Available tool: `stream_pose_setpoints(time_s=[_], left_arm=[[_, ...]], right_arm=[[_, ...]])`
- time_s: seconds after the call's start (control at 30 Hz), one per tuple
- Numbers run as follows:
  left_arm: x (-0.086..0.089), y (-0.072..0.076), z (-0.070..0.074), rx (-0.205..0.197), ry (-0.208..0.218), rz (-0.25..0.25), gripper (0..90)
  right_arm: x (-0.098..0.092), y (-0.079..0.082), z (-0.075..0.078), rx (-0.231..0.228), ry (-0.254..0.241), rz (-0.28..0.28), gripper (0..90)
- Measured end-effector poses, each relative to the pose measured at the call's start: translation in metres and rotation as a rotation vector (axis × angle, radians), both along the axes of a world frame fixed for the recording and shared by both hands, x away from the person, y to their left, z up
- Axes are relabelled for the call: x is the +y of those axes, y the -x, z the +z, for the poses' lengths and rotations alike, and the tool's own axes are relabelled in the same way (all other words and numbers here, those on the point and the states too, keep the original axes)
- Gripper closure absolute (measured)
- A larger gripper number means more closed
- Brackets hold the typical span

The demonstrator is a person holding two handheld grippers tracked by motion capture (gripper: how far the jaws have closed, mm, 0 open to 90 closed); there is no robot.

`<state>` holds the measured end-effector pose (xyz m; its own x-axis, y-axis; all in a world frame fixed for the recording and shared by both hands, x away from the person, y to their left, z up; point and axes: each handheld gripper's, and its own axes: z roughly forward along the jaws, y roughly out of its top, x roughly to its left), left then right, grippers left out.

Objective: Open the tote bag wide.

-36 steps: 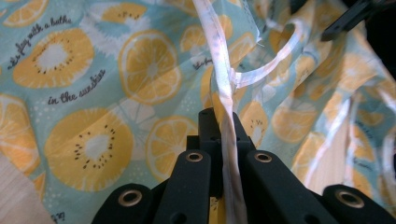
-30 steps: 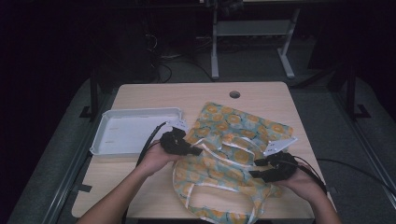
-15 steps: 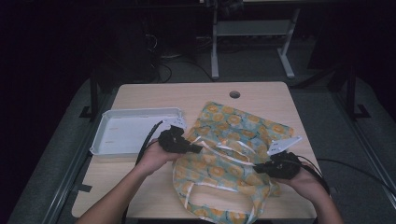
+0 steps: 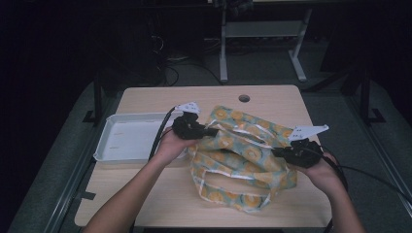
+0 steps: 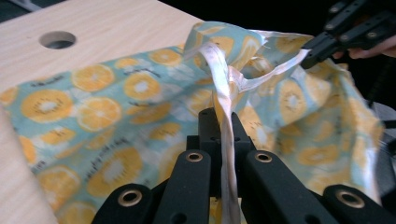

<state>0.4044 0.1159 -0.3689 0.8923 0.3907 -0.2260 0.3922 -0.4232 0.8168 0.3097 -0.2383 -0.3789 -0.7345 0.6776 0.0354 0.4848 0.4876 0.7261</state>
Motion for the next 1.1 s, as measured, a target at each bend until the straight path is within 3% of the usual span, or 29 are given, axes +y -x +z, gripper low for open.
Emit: stream_pose_setpoints(time_s=[0.27, 0.5, 0.63, 0.8, 0.83, 0.87, 0.9, 1.1], left_arm=[[-0.013, -0.024, -0.009, -0.014, -0.025, 0.047, 89.7], [-0.037, -0.049, -0.028, -0.034, -0.114, 0.120, 89.7], [-0.045, -0.059, -0.039, -0.031, -0.150, 0.136, 89.7], [-0.052, -0.065, -0.054, -0.001, -0.184, 0.152, 89.7], [-0.056, -0.066, -0.060, 0.008, -0.211, 0.151, 89.7], [-0.058, -0.065, -0.064, 0.017, -0.205, 0.162, 89.7], [-0.058, -0.066, -0.066, 0.016, -0.235, 0.146, 89.7], [-0.058, -0.063, -0.073, 0.058, -0.256, 0.129, 89.7]], right_arm=[[-0.007, -0.030, -0.004, -0.026, 0.005, -0.091, 89.0], [-0.011, -0.053, -0.019, -0.030, 0.051, -0.186, 89.0], [-0.012, -0.063, -0.029, -0.020, 0.069, -0.205, 89.1], [-0.014, -0.067, -0.041, 0.014, 0.093, -0.215, 89.0], [-0.013, -0.068, -0.044, 0.022, 0.107, -0.220, 89.0], [-0.014, -0.068, -0.045, 0.027, 0.117, -0.218, 89.0], [-0.013, -0.068, -0.047, 0.034, 0.120, -0.222, 89.1], [-0.014, -0.063, -0.053, 0.060, 0.116, -0.203, 89.3]])
